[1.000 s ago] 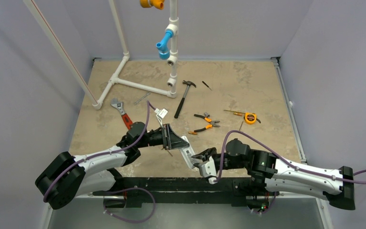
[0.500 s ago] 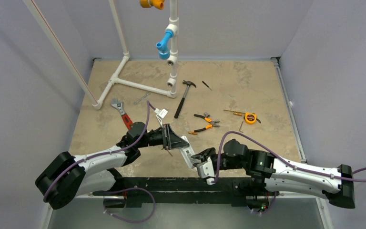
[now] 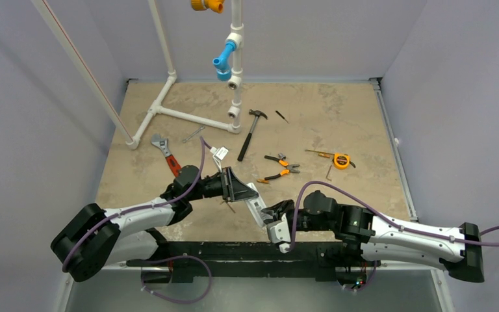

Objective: Load the batteries into the remote control
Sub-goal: Remove the battery cover from the remote control.

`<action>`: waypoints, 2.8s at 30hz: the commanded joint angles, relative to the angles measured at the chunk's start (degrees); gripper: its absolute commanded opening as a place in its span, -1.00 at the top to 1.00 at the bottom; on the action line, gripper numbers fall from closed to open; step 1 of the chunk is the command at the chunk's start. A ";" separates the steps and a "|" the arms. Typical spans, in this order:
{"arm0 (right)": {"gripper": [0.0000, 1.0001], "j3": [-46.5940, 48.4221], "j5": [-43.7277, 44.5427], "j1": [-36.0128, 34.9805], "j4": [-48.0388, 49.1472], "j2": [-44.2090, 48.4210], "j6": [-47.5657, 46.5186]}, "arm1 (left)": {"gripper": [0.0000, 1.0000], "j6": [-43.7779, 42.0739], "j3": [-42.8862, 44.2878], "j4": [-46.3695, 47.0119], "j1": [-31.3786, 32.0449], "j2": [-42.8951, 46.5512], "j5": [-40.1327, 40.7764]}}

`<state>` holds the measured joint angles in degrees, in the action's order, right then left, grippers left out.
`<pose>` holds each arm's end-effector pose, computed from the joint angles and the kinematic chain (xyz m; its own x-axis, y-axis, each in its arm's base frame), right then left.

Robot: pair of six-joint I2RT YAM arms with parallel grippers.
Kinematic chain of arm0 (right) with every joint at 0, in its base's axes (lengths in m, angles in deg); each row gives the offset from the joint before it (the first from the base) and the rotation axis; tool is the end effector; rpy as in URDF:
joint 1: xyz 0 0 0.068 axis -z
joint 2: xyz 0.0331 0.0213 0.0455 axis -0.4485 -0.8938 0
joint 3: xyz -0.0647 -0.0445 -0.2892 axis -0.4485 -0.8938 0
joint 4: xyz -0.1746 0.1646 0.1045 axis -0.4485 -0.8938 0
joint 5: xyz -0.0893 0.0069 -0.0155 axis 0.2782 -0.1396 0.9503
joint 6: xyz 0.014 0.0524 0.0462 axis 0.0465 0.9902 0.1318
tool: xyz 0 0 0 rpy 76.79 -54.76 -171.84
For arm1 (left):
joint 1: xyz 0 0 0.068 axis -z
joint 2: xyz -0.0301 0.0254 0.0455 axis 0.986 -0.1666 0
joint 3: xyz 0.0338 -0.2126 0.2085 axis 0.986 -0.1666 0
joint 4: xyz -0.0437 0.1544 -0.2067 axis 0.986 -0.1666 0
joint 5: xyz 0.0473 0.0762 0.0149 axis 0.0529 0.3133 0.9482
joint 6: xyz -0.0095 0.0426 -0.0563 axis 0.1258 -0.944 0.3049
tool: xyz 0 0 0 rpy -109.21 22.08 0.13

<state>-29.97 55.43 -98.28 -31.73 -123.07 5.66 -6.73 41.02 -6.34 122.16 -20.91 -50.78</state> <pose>0.0450 0.1663 0.2629 0.6143 -0.3778 -0.6927 -0.7784 -0.1462 -0.6105 0.1517 -0.1798 0.2266 -0.9074 -0.1953 -0.3721 0.3473 0.1501 -0.9257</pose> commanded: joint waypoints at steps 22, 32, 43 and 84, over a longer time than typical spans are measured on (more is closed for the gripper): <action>0.35 0.84 5.31 0.20 4.49 4.63 -1.29 | 1.00 0.73 0.26 5.32 0.95 -1.78 -2.57; 0.31 0.22 5.40 0.25 0.24 6.77 0.69 | 1.00 1.30 0.25 5.89 1.05 -1.75 -2.74; 0.27 -0.49 6.97 0.27 -1.16 7.48 1.44 | 1.00 2.45 0.95 6.78 1.05 -2.54 -3.09; -0.16 0.40 1.71 0.22 -7.24 12.01 7.80 | 1.00 10.74 -1.77 25.58 1.05 -12.65 -2.75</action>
<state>-30.69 57.92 -98.22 -37.69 -112.68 11.43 3.76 39.88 14.14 122.86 -33.54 -53.23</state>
